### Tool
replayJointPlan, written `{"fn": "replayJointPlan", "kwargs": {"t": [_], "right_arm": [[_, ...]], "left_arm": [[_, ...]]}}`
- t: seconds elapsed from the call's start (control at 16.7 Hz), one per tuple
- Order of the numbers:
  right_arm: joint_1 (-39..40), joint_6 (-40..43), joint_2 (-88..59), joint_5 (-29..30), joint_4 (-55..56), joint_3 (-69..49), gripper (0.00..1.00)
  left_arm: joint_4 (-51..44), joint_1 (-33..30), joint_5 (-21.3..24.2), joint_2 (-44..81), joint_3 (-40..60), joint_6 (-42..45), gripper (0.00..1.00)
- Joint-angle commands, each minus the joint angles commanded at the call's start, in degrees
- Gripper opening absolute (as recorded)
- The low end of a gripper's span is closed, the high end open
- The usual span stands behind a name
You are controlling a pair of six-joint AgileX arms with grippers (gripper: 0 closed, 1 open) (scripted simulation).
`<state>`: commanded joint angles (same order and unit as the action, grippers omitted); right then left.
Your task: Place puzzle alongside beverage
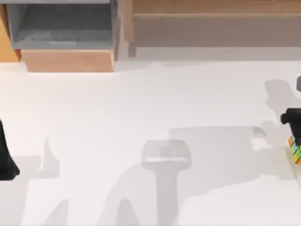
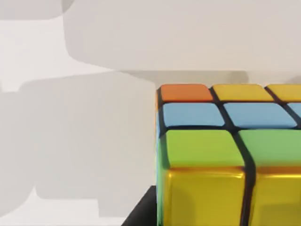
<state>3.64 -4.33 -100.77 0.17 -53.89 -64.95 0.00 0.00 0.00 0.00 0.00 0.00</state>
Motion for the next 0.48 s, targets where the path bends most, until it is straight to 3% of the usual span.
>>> {"fn": "replayJointPlan", "kwargs": {"t": [0.24, 0.48], "right_arm": [[0.0, 0.0, -0.1, 0.0, 0.0, 0.1, 0.0], [0.0, 0.0, -0.1, 0.0, 0.0, 0.1, 0.3]], "left_arm": [[0.0, 0.0, 0.0, 0.0, 0.0, 0.0, 1.0], [0.0, 0.0, 0.0, 0.0, 0.0, 0.0, 1.0]]}}
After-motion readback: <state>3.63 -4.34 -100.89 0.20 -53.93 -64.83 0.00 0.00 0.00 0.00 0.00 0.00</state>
